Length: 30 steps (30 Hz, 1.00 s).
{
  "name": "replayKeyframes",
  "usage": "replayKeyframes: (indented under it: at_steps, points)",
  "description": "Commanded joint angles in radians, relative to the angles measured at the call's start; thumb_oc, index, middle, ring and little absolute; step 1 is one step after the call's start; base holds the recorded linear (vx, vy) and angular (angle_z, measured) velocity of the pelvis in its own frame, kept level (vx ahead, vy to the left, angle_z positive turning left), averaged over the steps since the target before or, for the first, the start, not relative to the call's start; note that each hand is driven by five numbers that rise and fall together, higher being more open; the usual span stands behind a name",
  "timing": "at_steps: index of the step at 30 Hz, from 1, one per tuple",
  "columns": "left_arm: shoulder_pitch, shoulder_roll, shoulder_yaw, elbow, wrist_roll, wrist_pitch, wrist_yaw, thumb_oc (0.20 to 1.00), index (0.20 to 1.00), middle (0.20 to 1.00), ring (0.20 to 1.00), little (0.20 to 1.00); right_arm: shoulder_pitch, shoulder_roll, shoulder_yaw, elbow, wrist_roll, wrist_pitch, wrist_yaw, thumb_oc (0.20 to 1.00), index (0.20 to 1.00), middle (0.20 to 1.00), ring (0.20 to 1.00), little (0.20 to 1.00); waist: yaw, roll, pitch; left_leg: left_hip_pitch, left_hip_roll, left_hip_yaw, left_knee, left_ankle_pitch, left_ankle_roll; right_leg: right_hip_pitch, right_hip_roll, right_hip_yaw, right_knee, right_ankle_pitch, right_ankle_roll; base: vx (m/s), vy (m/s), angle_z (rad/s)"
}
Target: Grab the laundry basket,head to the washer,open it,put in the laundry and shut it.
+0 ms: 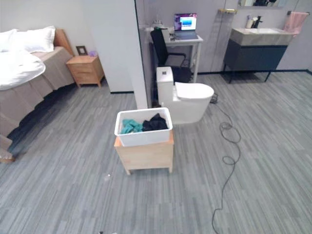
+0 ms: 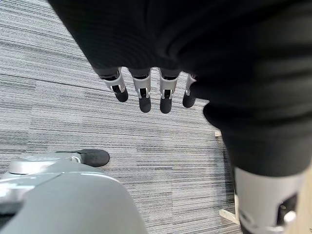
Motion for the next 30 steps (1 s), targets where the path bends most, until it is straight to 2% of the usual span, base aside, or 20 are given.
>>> replayKeyframes:
  at_steps: [1, 23, 30]
  points:
    - [-0.065, 0.016, 0.005, 0.051, 0.007, -0.020, 0.009, 1.000, 1.000, 1.000, 1.000, 1.000, -0.060, 0.001, 0.015, 0.060, 0.012, -0.026, 0.002, 1.000, 1.000, 1.000, 1.000, 1.000, -0.002, -0.040, -0.012, -0.029, 0.016, -0.016, 0.003, -0.010, -0.024, 0.010, -0.062, 0.045, 0.007, -0.079, 0.054, 0.00, 0.000, 0.00]
    - [-0.070, 0.013, -0.011, 0.043, 0.013, -0.023, 0.014, 1.000, 1.000, 1.000, 1.000, 1.000, -0.057, 0.004, 0.009, 0.069, 0.033, -0.028, 0.002, 1.000, 1.000, 1.000, 1.000, 1.000, -0.008, -0.034, -0.004, -0.039, 0.031, -0.022, 0.003, 0.004, -0.036, 0.004, -0.044, 0.047, 0.007, -0.090, 0.044, 0.00, -0.007, 0.00]
    - [-0.071, 0.017, -0.008, 0.027, -0.005, -0.025, 0.022, 1.000, 1.000, 1.000, 1.000, 1.000, -0.059, -0.003, 0.001, 0.066, 0.047, -0.033, -0.002, 1.000, 1.000, 1.000, 1.000, 1.000, -0.012, -0.025, 0.013, -0.052, 0.059, -0.031, 0.003, 0.022, -0.050, -0.007, -0.015, 0.058, 0.007, -0.103, 0.029, 0.00, -0.071, 0.00]
